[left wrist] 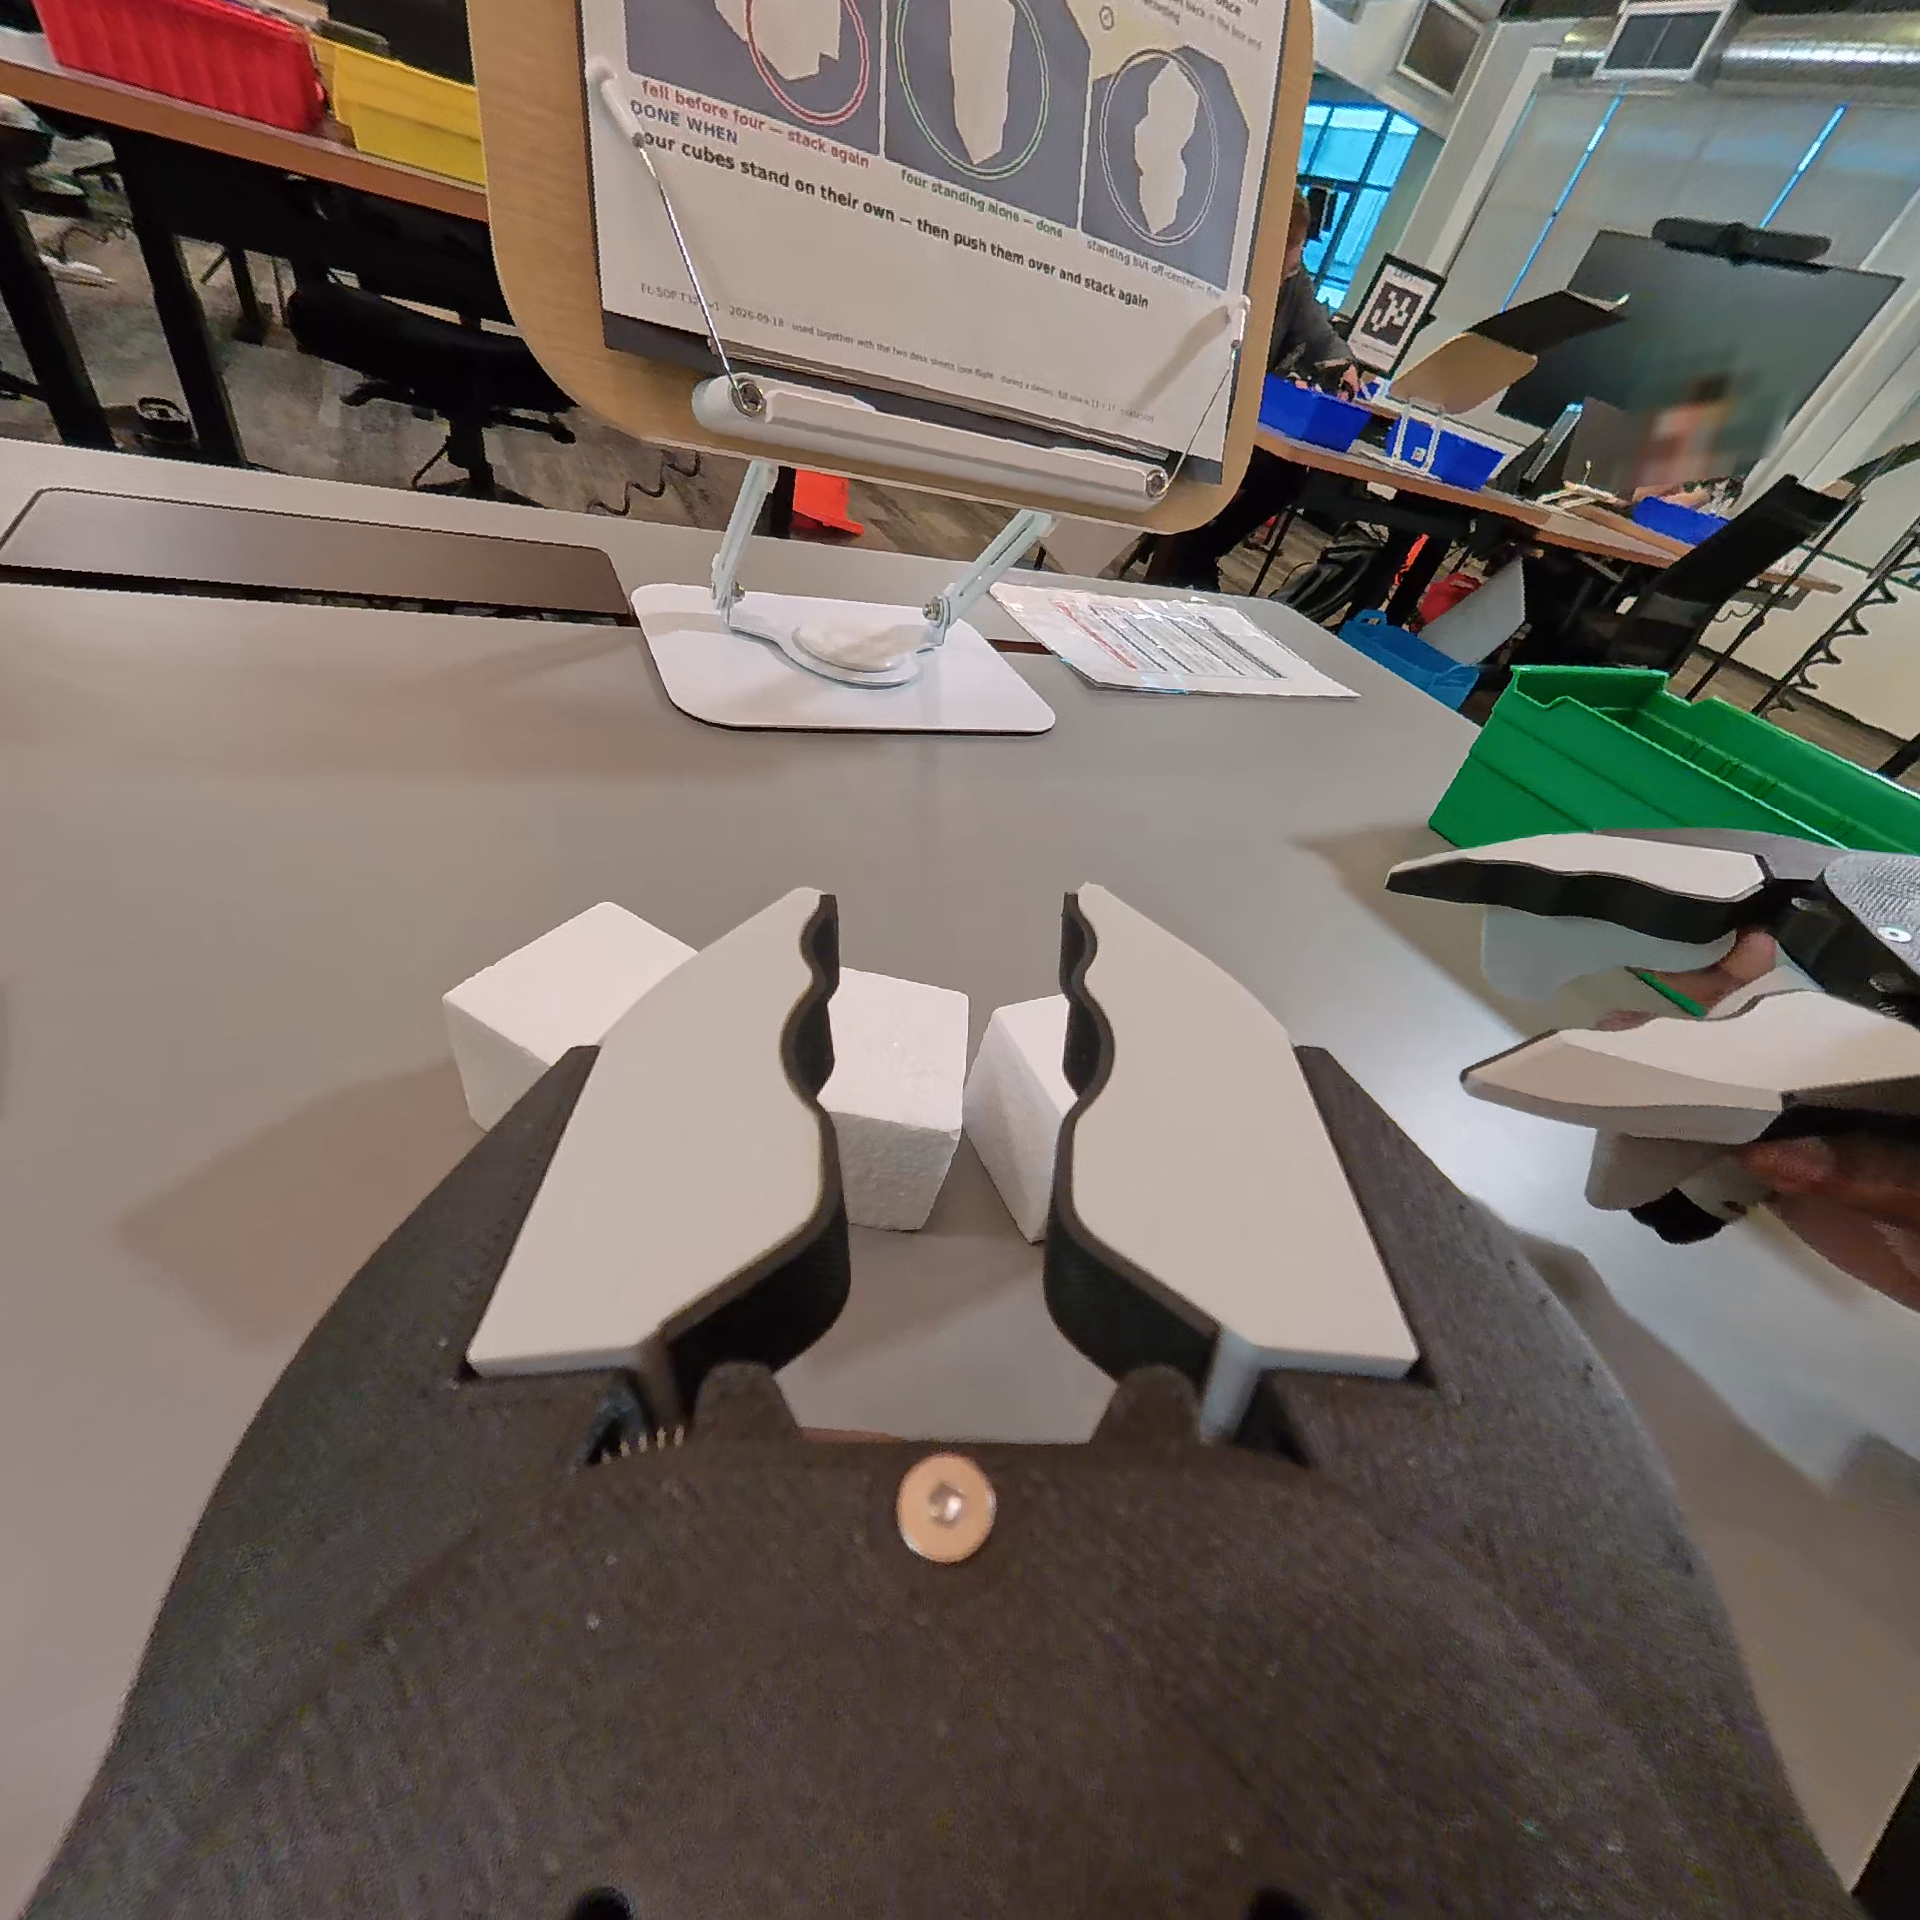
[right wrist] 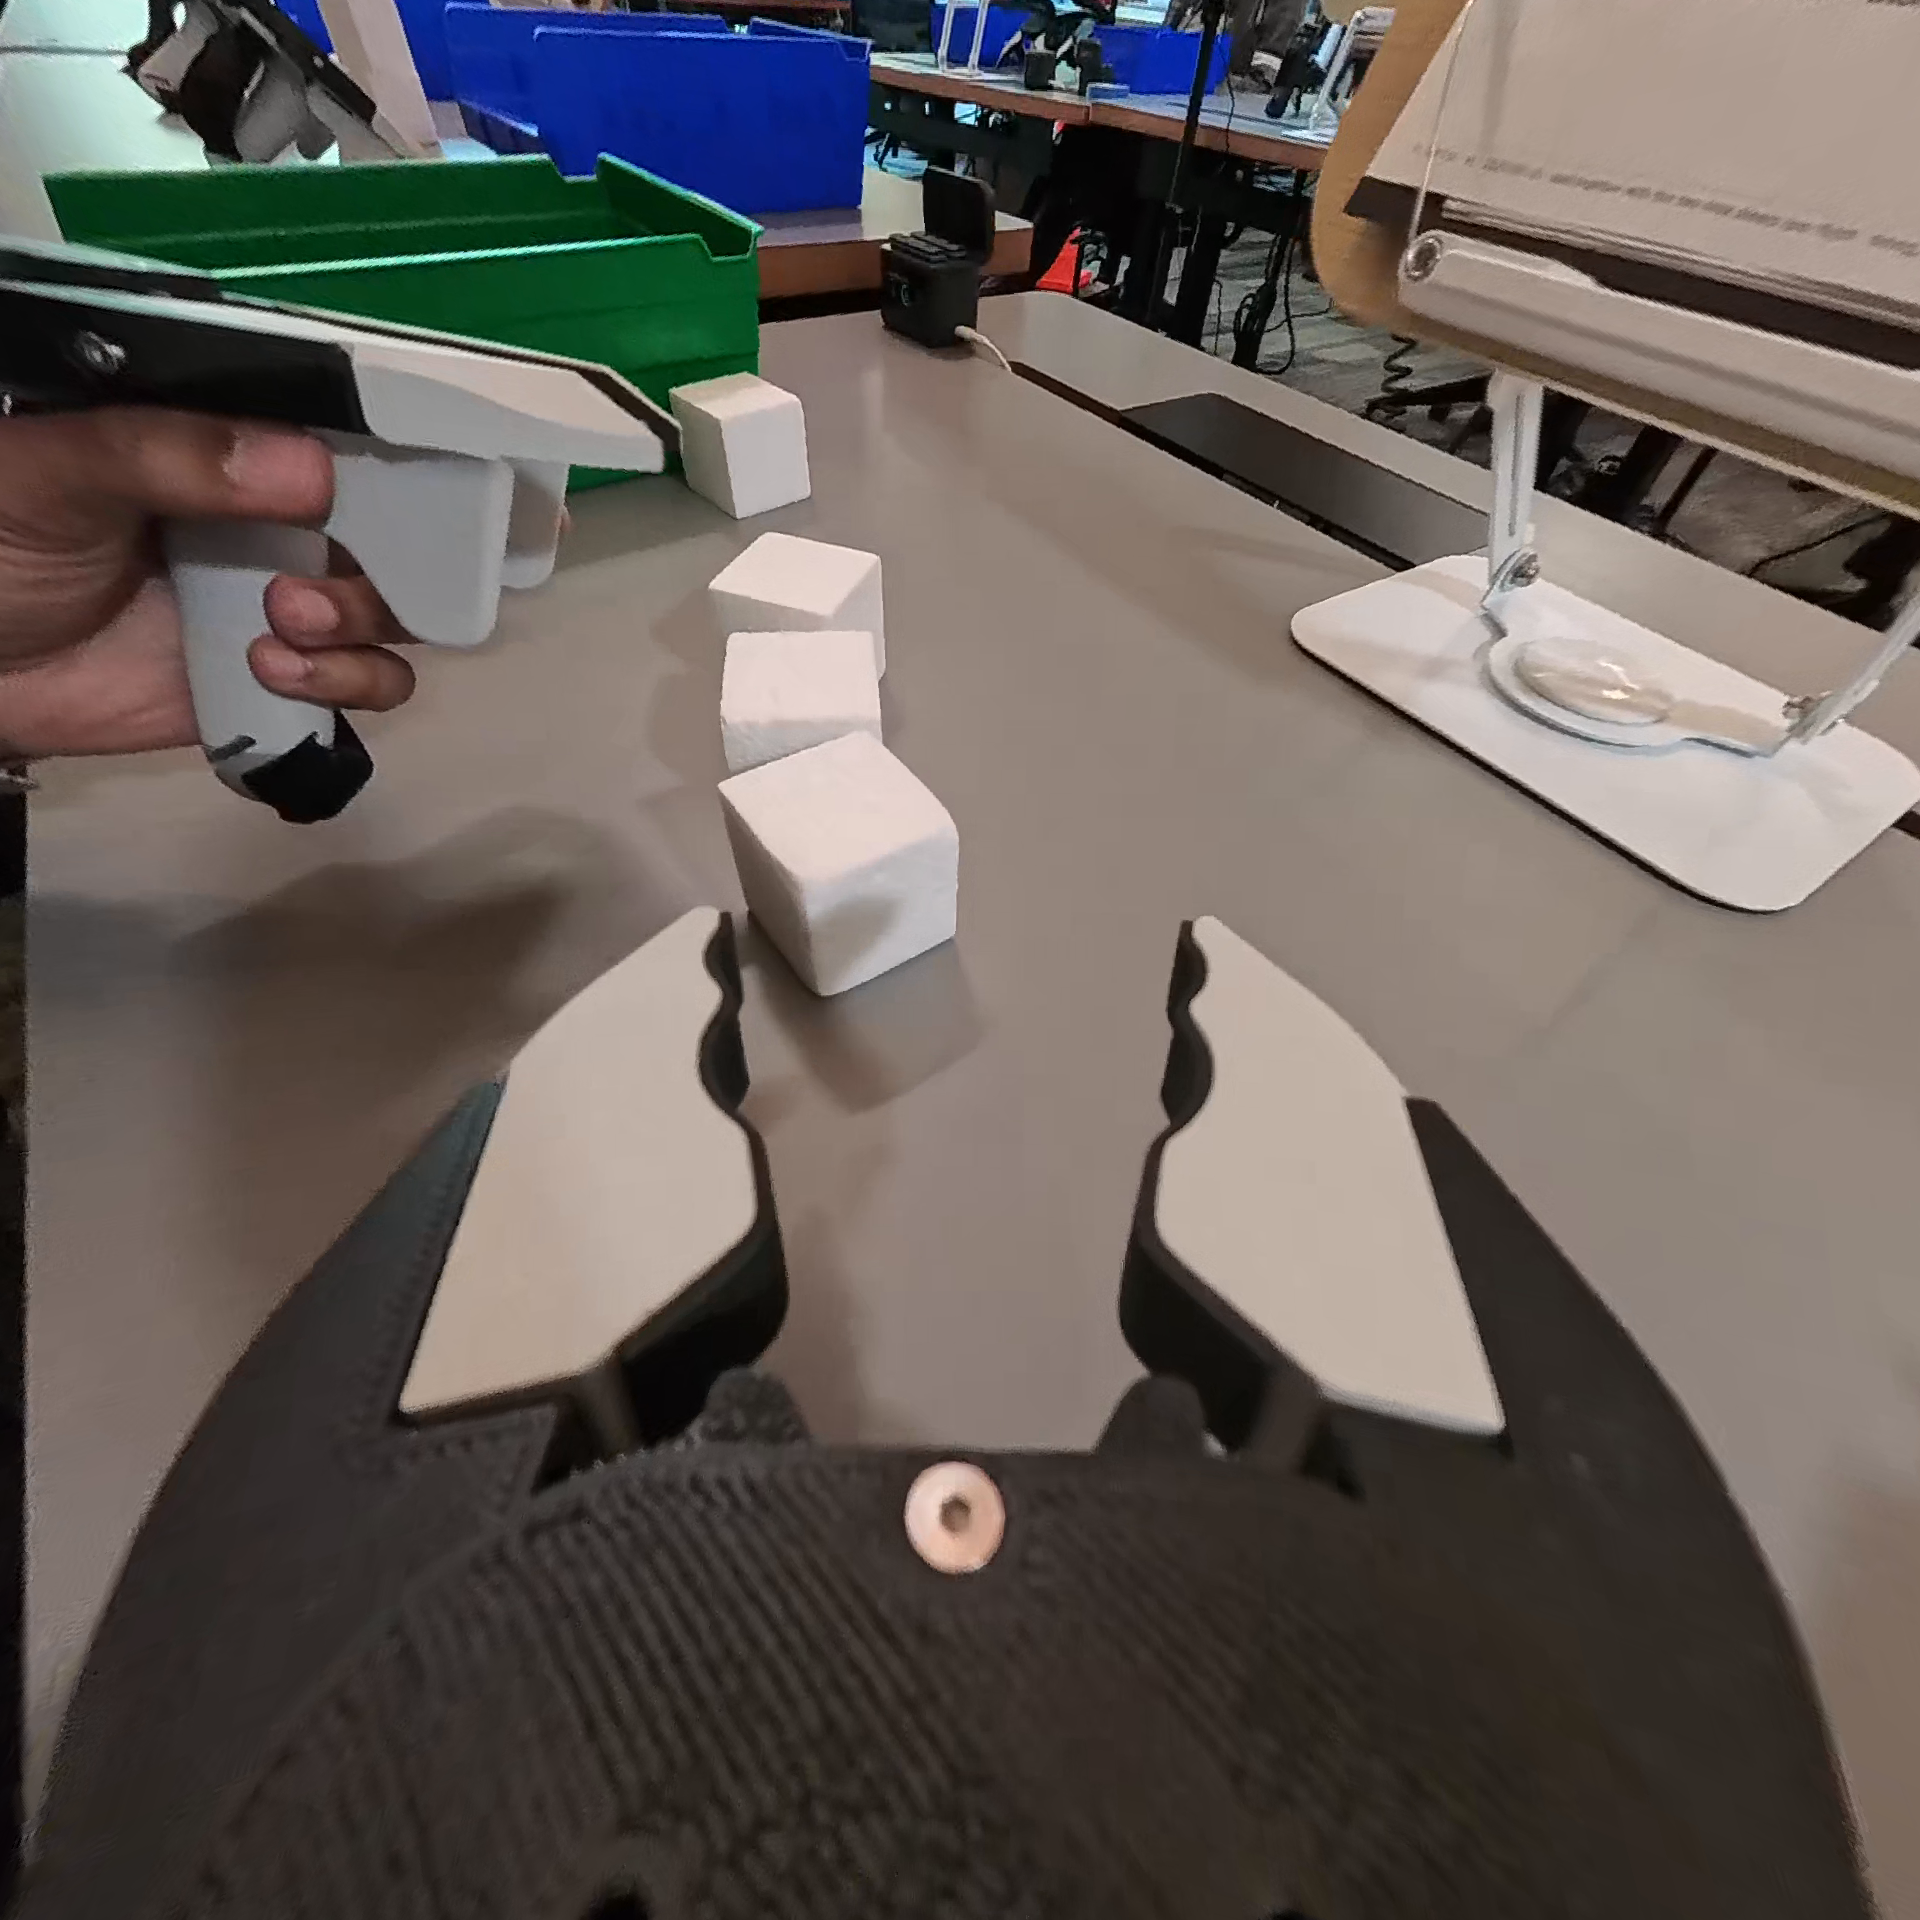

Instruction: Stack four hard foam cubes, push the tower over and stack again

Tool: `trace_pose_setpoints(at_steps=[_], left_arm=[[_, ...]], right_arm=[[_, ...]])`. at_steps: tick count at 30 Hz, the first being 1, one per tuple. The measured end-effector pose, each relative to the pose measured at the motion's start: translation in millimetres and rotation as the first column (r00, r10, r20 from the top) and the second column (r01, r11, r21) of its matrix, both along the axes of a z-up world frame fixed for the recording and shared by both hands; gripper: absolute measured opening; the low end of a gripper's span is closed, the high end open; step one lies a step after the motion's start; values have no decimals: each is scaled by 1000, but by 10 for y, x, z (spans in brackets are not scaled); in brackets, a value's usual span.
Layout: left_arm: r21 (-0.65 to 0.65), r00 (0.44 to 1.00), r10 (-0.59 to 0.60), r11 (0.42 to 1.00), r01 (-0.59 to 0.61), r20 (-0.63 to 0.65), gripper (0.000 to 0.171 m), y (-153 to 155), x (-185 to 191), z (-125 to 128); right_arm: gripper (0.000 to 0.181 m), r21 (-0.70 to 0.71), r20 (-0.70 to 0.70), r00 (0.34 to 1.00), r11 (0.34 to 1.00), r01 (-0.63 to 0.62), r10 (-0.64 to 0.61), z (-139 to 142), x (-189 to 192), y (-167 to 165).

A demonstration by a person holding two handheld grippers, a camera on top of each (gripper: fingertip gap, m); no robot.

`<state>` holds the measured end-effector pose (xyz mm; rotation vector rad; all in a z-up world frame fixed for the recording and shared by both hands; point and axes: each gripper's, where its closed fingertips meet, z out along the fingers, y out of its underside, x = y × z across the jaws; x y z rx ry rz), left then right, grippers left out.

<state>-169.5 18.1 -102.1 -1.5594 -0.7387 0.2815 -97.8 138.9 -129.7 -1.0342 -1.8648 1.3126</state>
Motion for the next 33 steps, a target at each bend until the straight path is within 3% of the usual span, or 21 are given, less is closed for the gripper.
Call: trace_pose_setpoints(at_steps=[4, 10, 19, 23, 25, 29, 33], left_arm=[[-12, 1000, 3, 1000, -3, -2, 42, -42, 22, -19], [0, 999, 42, 999, -42, 22, 42, -230, 20, -37], [-18, 993, 111, 994, -111, 40, 42, -554, 57, -92], [-21, 991, 127, 992, -126, 52, 42, -630, 70, -111], [-19, 990, 127, 992, -127, 53, 42, -633, 67, -109], [-23, 993, 108, 994, -106, 54, 42, -570, 70, -113], [-29, 997, 75, 997, -75, 32, 41, -428, 45, -90]], right_arm=[[84, 61, -33, 998, 997, -54, 57, 5, -51, -60], [83, 2, -55, 974, 975, -222, 221, 68, -134, -273], [85, -1, 144, 888, 898, -441, 437, -281, -447, -556], [76, 111, 211, 880, 884, -454, 425, -495, -484, -634], [57, 172, 212, 886, 877, -449, 412, -543, -485, -644], [57, 96, 140, 895, 894, -438, 423, -323, -437, -633], [57, 47, 115, 914, 917, -397, 390, -203, -341, -395]])
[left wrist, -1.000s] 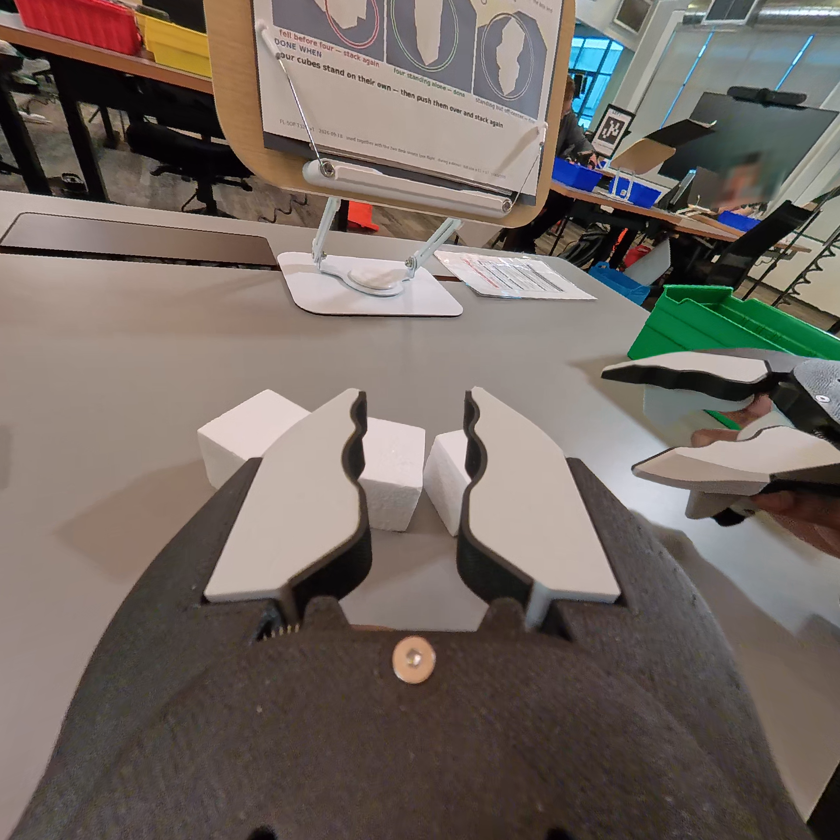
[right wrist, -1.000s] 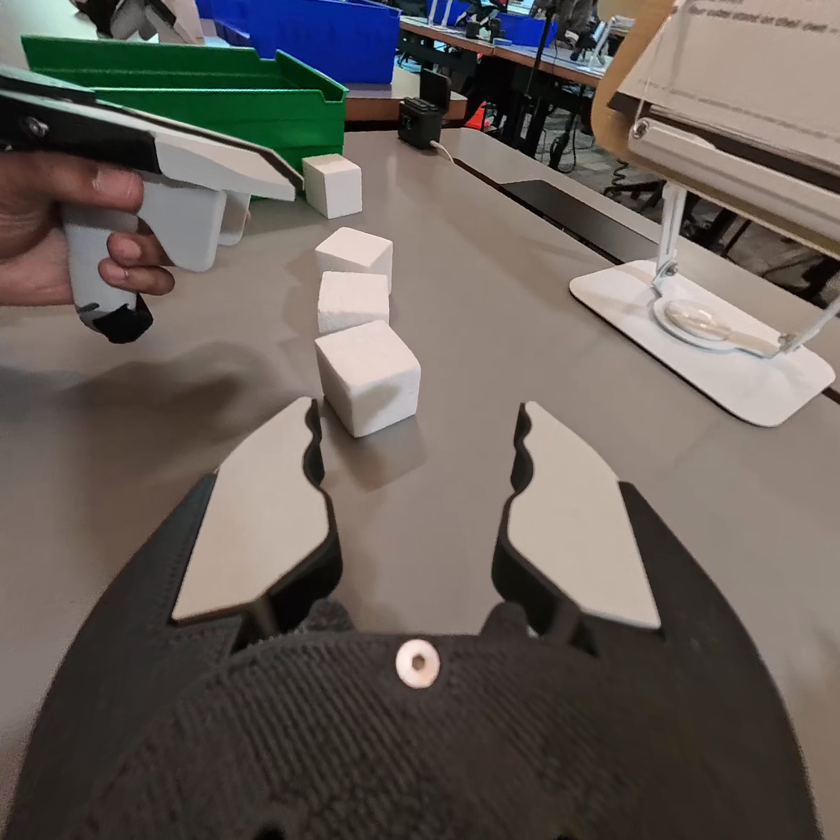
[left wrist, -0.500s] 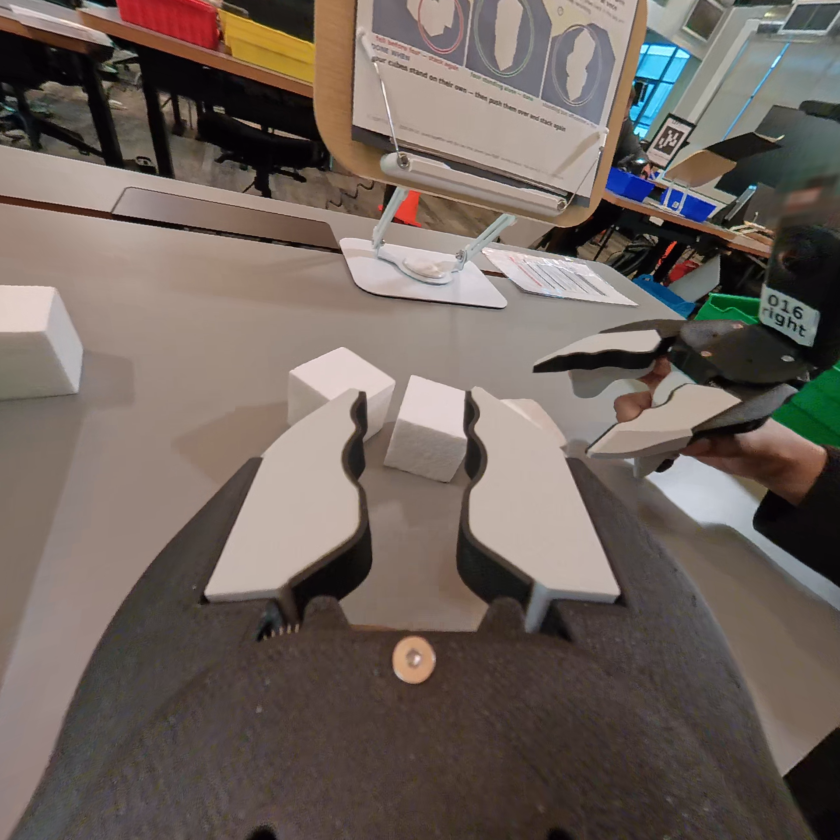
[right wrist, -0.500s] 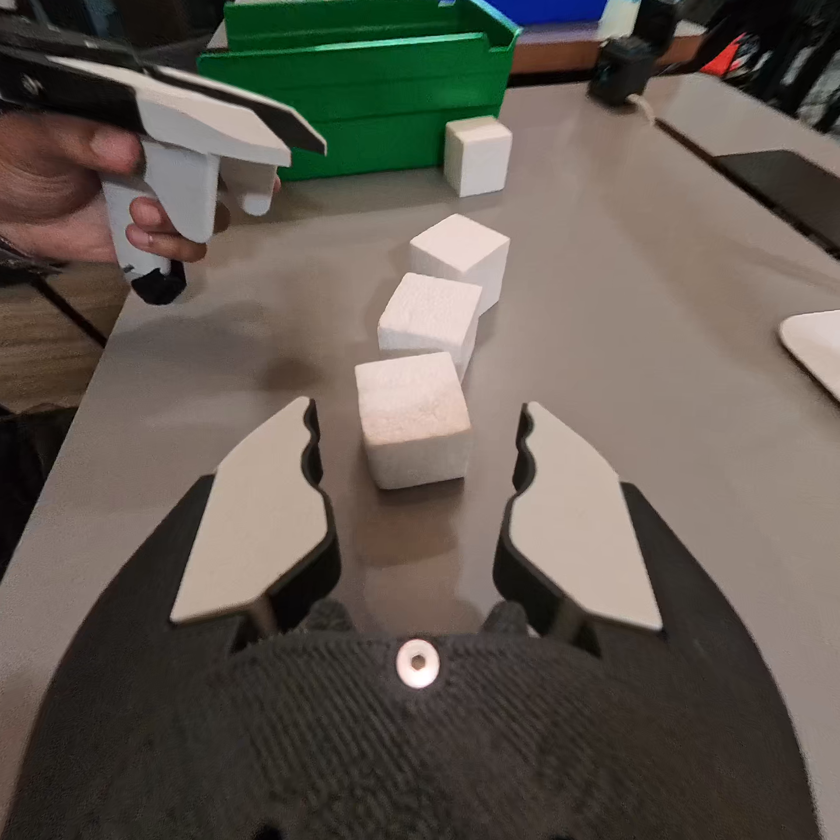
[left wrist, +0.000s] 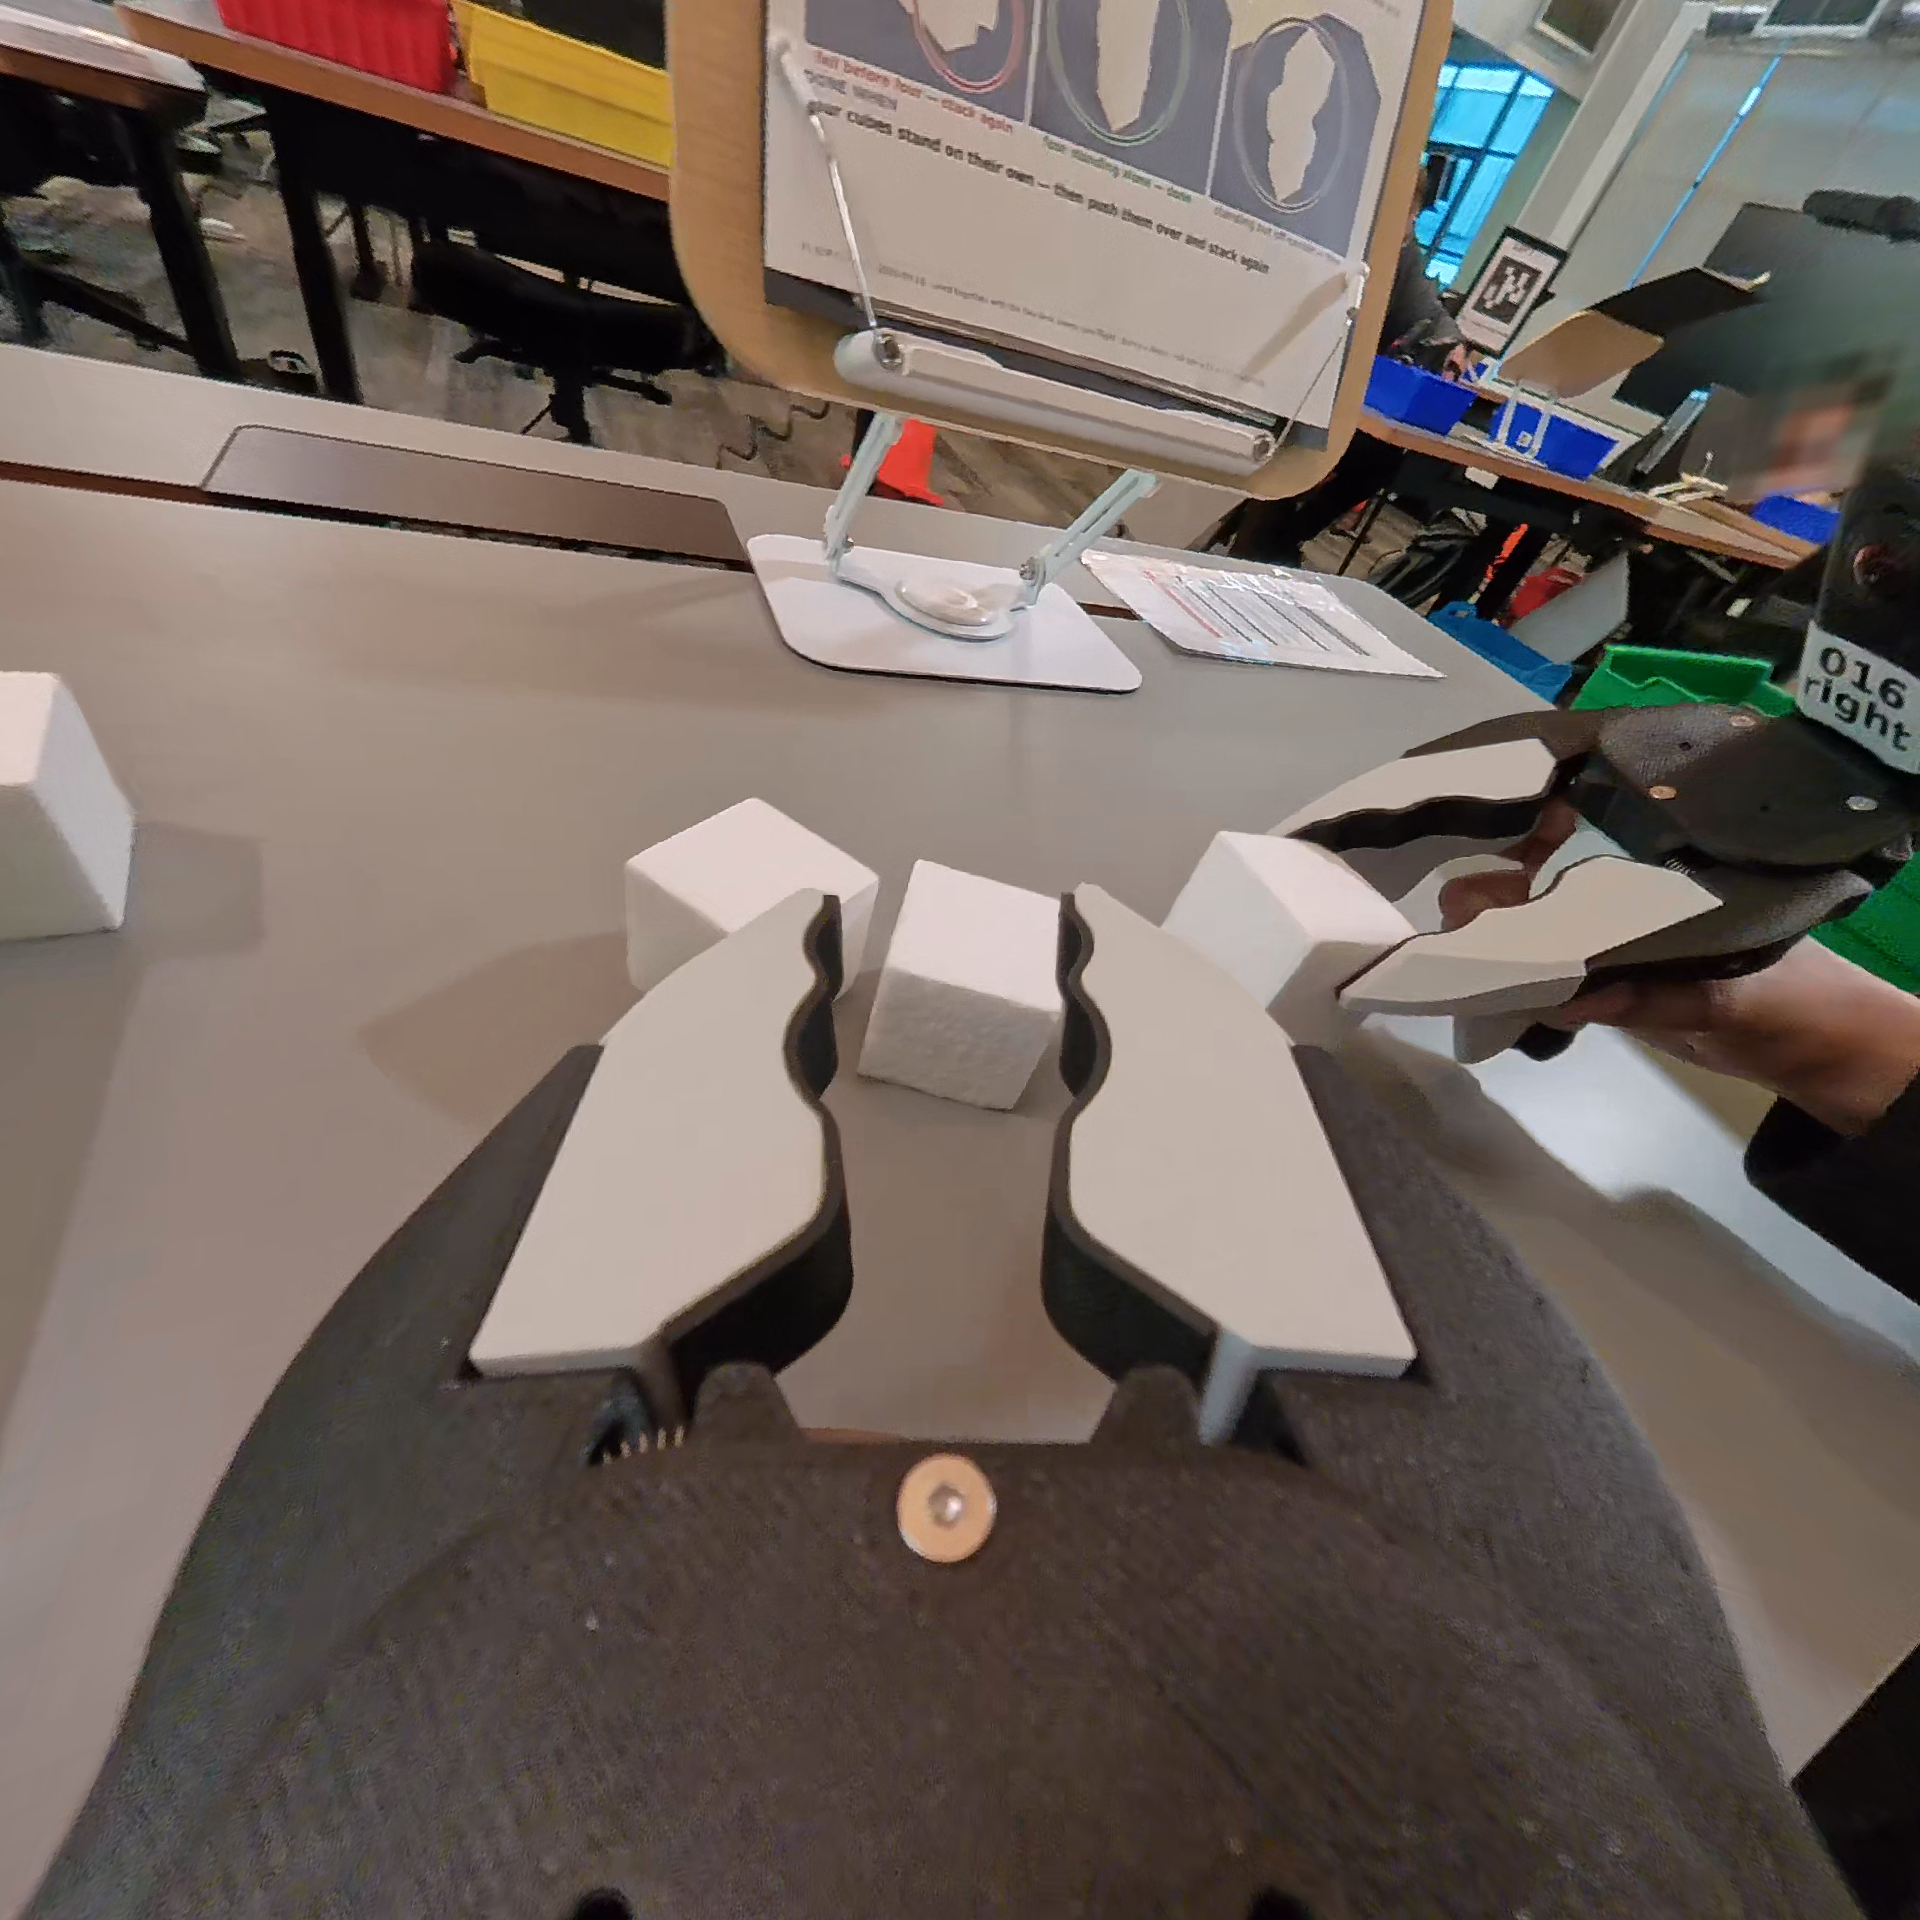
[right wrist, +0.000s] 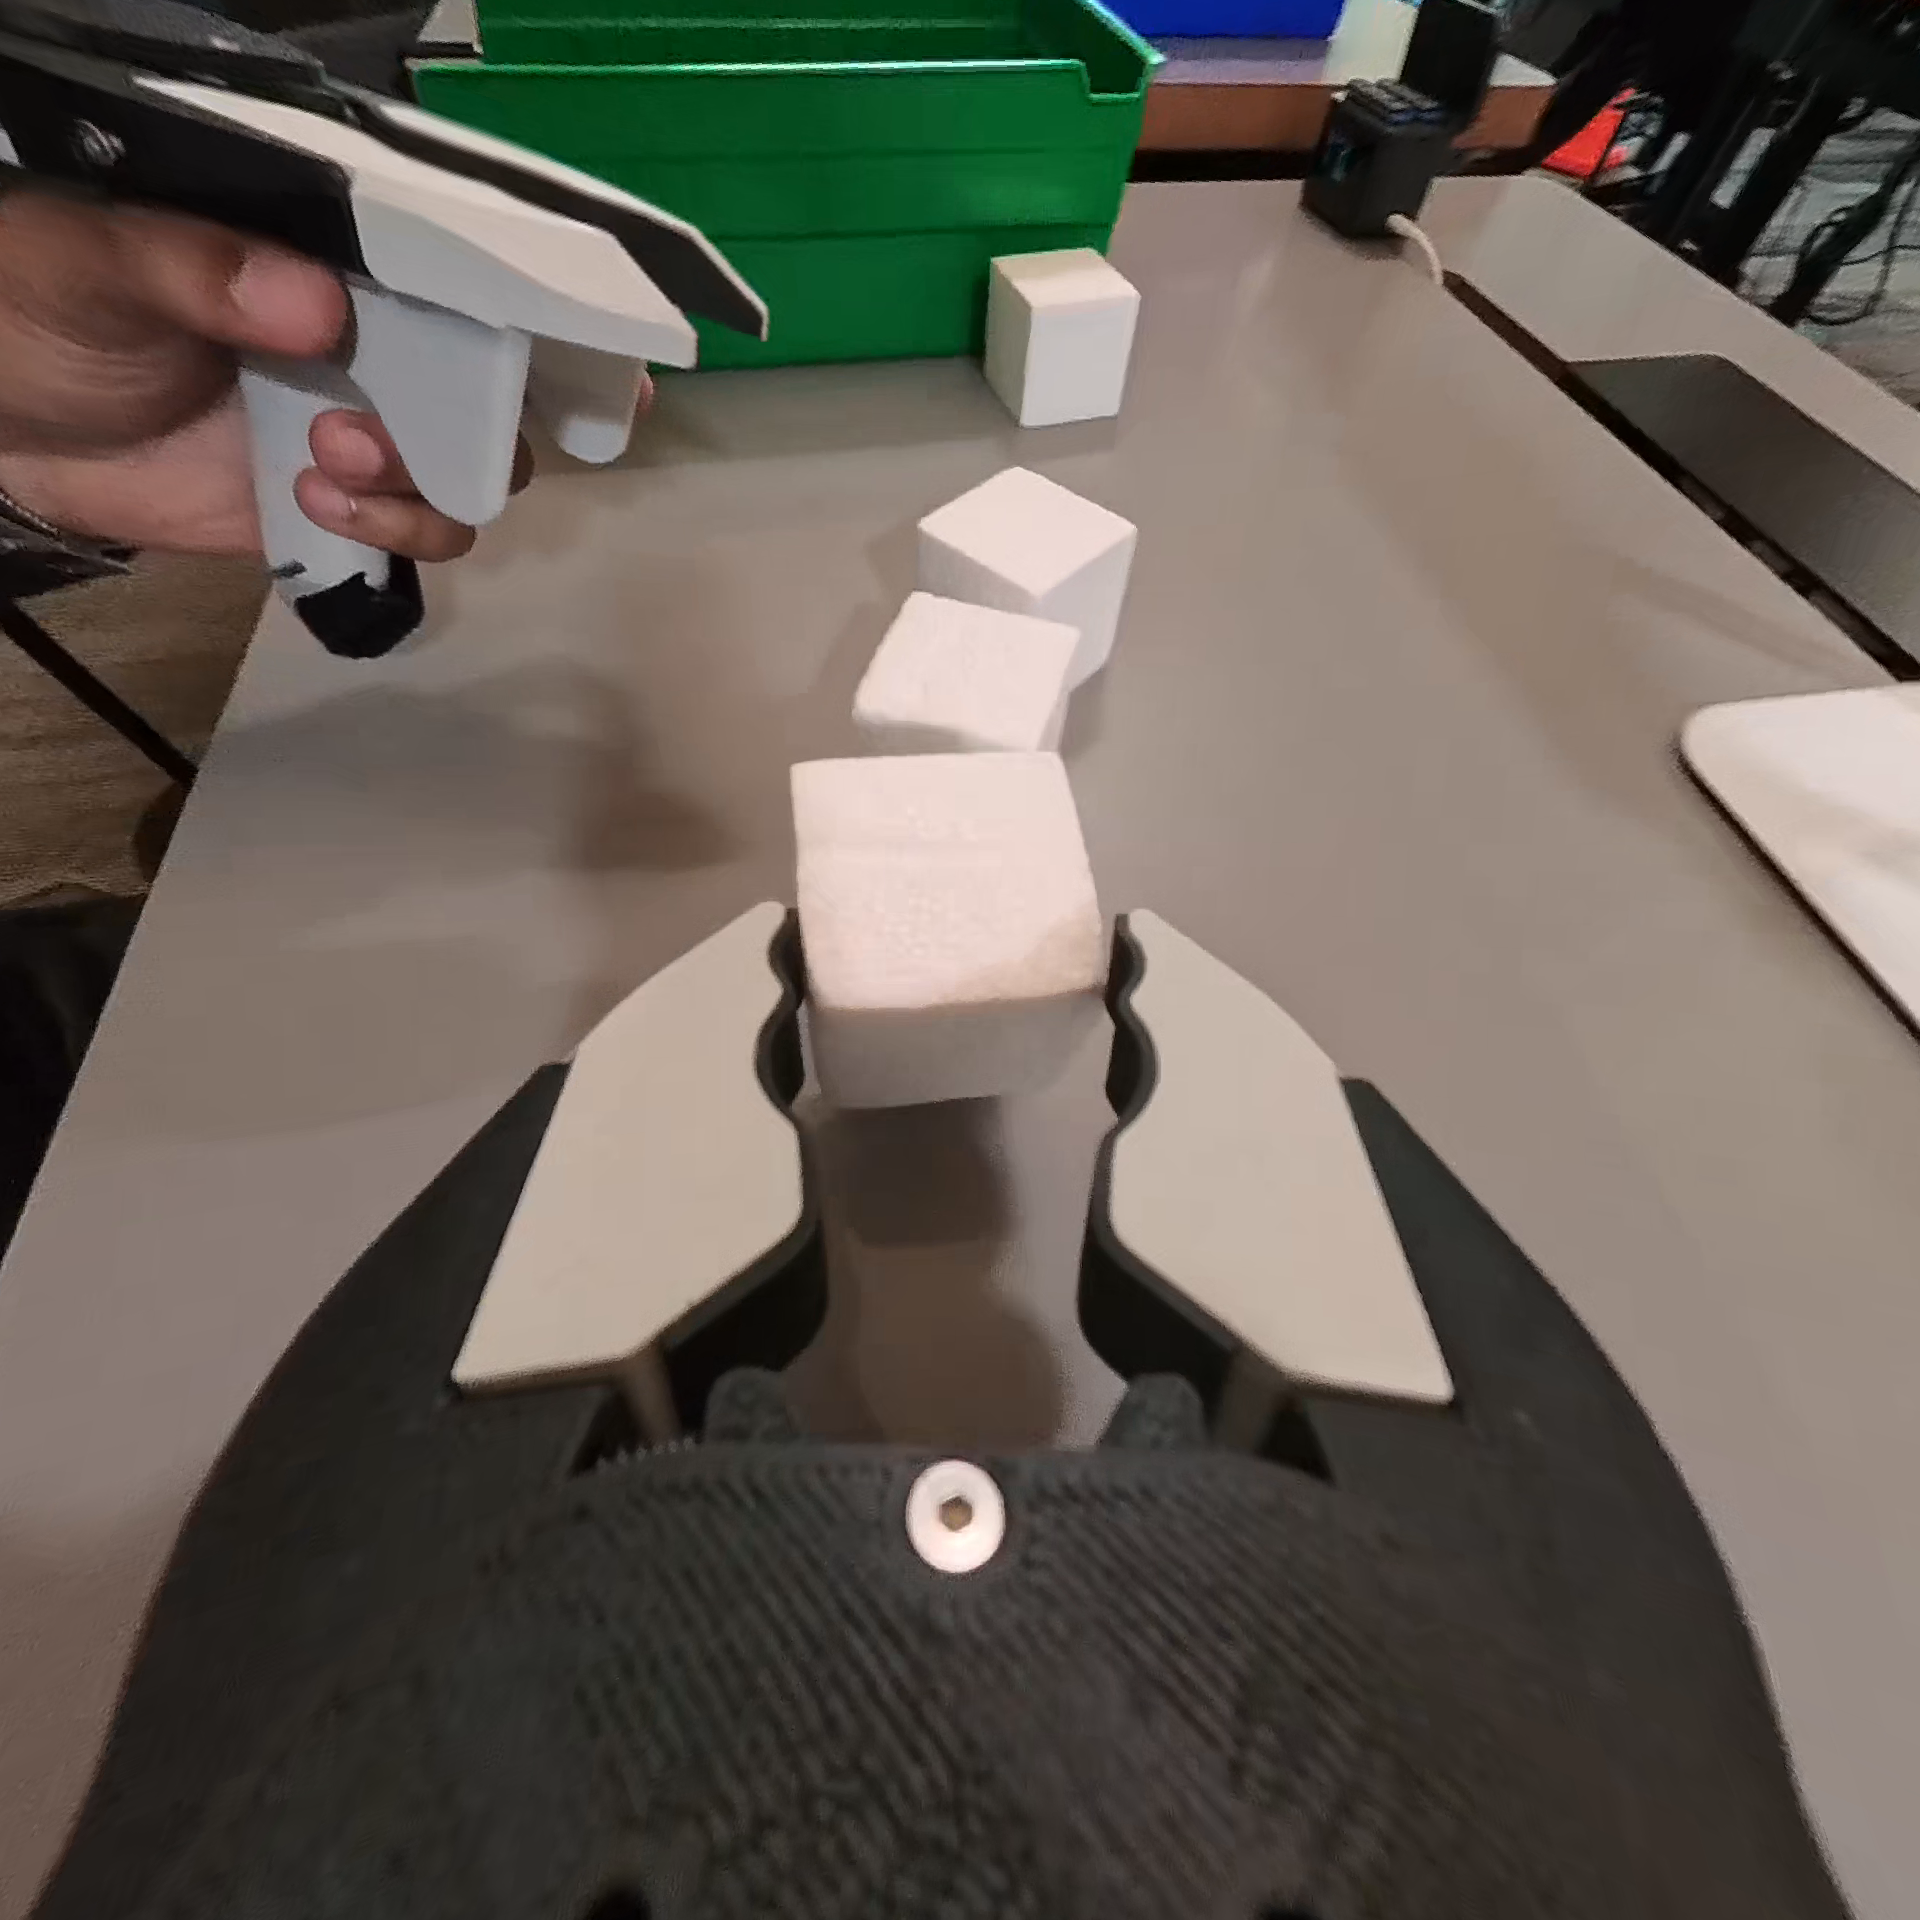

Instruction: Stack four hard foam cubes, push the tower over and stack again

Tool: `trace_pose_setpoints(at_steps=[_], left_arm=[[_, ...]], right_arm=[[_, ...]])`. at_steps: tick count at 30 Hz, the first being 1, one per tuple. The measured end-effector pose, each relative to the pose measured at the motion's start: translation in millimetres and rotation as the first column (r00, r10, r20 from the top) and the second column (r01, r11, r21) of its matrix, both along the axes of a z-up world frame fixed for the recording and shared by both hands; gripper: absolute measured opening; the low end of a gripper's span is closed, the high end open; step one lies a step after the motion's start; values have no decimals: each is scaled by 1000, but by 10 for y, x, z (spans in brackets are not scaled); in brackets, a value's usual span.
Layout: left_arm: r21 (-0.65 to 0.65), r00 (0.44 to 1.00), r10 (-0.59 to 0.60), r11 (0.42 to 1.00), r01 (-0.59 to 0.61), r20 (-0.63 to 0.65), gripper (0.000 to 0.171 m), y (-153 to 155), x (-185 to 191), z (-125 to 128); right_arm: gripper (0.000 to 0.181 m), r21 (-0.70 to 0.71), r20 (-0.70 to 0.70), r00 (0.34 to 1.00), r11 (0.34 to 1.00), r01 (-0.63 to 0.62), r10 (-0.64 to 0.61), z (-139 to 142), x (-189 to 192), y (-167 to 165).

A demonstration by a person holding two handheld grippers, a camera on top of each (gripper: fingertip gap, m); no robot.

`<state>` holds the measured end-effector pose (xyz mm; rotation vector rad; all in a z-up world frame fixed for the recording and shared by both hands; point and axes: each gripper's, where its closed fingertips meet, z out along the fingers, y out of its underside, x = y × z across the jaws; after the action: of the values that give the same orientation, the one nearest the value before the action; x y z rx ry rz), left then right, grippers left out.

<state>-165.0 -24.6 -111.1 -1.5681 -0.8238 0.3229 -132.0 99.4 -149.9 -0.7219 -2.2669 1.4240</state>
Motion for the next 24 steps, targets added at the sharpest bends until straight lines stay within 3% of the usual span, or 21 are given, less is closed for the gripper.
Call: trace_pose_setpoints(at_steps=[6, 13, 17, 24], left_arm=[[50, 982, -178, 982, 181, -64, 34, 495, 119, 147], [-15, 931, -356, 934, 356, -77, 35, 1016, 320, 73], [-27, 925, -373, 928, 372, -71, 34, 1025, 360, 49], [42, 951, -307, 951, 308, -17, 34, 747, 270, 62]], right_arm=[[57, 24, -17, 995, 994, 103, -103, -14, 202, 419], [57, 69, -31, 988, 985, 155, -154, -99, 429, 627], [57, 64, -14, 993, 991, 119, -118, -129, 432, 574], [57, 106, 13, 1000, 994, 24, -26, -233, 331, 356]])
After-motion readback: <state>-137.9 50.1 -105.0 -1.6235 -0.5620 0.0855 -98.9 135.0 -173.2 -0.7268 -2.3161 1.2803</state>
